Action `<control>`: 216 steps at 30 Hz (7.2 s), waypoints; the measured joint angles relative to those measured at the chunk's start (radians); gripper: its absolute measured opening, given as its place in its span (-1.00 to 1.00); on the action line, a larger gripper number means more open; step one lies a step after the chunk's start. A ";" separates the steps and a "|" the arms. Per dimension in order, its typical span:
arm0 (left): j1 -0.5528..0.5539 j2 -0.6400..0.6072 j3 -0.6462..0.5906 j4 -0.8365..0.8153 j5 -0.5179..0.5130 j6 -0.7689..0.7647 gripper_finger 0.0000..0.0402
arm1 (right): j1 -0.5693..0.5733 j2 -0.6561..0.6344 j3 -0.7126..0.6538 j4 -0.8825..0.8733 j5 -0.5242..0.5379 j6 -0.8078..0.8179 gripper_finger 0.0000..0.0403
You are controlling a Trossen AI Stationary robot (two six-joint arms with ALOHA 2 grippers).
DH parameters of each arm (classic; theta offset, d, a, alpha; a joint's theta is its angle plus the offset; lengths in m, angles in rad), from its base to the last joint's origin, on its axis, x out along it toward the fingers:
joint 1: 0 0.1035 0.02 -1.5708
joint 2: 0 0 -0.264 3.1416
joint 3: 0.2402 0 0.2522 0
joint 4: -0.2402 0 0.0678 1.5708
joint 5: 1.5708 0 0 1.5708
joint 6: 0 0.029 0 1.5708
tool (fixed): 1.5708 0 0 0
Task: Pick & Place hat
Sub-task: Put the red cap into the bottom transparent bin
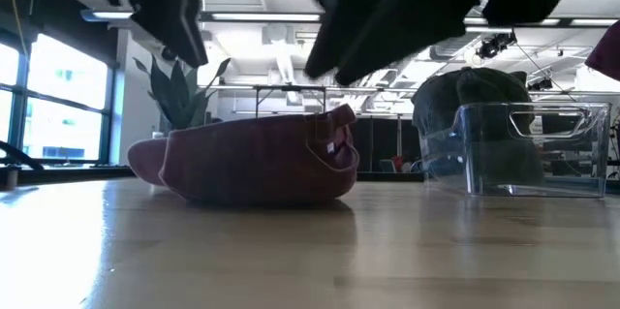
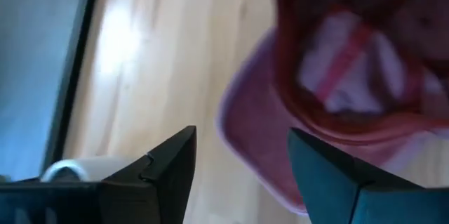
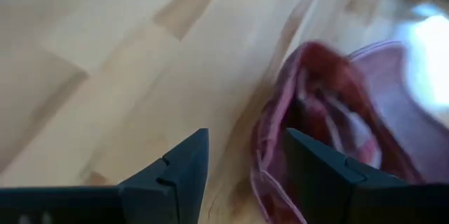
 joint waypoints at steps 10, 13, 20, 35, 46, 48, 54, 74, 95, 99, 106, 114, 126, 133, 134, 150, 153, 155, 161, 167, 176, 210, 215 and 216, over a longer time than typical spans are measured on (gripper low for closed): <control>-0.167 0.014 -0.250 0.358 -0.042 -0.091 0.07 | -0.112 0.201 0.243 -0.374 -0.039 -0.116 -0.15; -0.172 0.014 -0.297 0.492 -0.052 -0.070 0.07 | -0.113 0.203 0.260 -0.407 -0.089 -0.126 -0.35; -0.132 0.058 -0.324 0.779 0.085 0.086 -0.13 | -0.059 0.165 0.322 -0.432 -0.186 -0.143 -0.94; -0.007 0.390 -0.303 1.139 0.503 0.275 -0.91 | 0.012 0.161 0.383 -0.433 -0.113 -0.194 -0.92; 0.012 0.506 -0.177 1.044 0.766 0.360 -0.99 | 0.026 0.040 0.375 -0.350 -0.165 -0.189 -0.93; 0.003 0.495 -0.152 0.940 0.670 0.365 -1.00 | 0.014 0.037 0.373 -0.346 -0.210 -0.181 -0.94; -0.068 0.401 -0.079 0.600 0.318 0.359 -1.00 | -0.014 0.040 0.371 -0.340 -0.347 -0.151 -0.98; -0.502 0.211 -0.061 -0.058 -0.299 -0.302 -1.00 | -0.186 0.235 0.371 -0.110 -0.408 -0.080 -0.90; -0.557 0.211 -0.061 -0.115 -0.254 -0.422 -1.00 | -0.150 0.140 0.371 -0.274 0.120 0.121 -0.21; -0.557 0.211 -0.061 -0.083 -0.272 -0.401 -1.00 | -0.152 0.144 0.371 -0.276 0.207 0.153 -0.20; -0.557 0.211 -0.061 -0.030 -0.275 -0.352 -1.00 | -0.150 0.128 0.371 -0.334 0.190 0.097 -0.17; -0.550 0.211 -0.062 0.145 -0.325 -0.227 -1.00 | -0.096 0.126 0.176 -0.145 -0.204 0.097 -0.36; -0.408 0.217 -0.062 0.358 -0.224 -0.038 -1.00 | -0.201 0.130 -0.138 0.400 0.054 0.276 -0.74; -0.360 0.260 -0.062 0.391 -0.177 -0.032 -1.00 | -0.163 0.020 -0.130 0.296 0.258 0.189 -0.88; -0.360 0.270 -0.062 0.406 -0.175 -0.018 -1.00 | -0.154 -0.010 -0.128 0.273 0.261 0.190 -0.89; -0.325 0.456 -0.061 0.622 -0.038 0.387 -0.60 | 0.003 -0.349 -0.342 0.151 0.187 0.278 -0.94; -0.298 0.457 -0.062 0.603 -0.030 0.389 -0.29 | -0.008 -0.380 -0.379 0.191 0.190 0.276 -0.94; -0.282 0.457 -0.061 0.556 -0.028 0.385 -0.09 | -0.017 -0.398 -0.402 0.232 0.178 0.276 -0.94; -0.222 0.483 -0.061 0.419 0.035 0.307 0.16 | -0.041 -0.410 -0.433 0.273 0.122 0.276 -0.94; -0.218 0.491 -0.059 0.422 0.064 0.306 -0.21 | -0.048 -0.410 -0.433 0.281 0.094 0.276 -0.94; -0.279 0.440 -0.006 0.399 0.044 0.335 -0.91 | -0.048 -0.296 -0.432 0.310 -0.028 0.133 -0.84; -0.362 0.346 -0.006 0.363 -0.101 0.299 -1.00 | -0.031 0.132 -0.428 0.807 0.155 -0.336 -0.24; -0.392 0.323 -0.005 0.365 -0.107 0.299 -1.00 | -0.035 0.119 -0.430 0.805 0.059 -0.323 -0.59; -0.391 0.325 -0.005 0.363 -0.078 0.299 -1.00 | -0.037 0.111 -0.431 0.795 0.008 -0.323 -0.69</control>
